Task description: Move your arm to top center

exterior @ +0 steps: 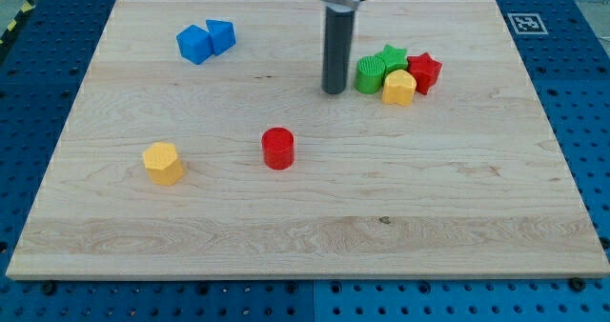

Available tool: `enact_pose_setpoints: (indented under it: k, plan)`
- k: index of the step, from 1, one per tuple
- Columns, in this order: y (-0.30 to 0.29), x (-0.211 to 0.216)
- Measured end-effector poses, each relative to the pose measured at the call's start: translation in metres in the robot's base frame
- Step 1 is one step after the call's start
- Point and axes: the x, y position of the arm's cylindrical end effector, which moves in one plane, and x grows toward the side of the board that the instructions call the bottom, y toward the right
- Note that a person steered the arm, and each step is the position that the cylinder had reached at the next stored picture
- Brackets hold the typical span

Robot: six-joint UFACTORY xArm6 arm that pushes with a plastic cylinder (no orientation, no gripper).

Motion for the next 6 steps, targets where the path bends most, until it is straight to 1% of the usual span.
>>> enact_pose_setpoints:
  k: [1, 2, 4, 5, 6]
  plan:
    - [-0.030, -0.020]
    - [-0.046, -0.042]
    - [-0.050, -0.130]
    - [-0.074, -0.147]
    - [-0.090, -0.153]
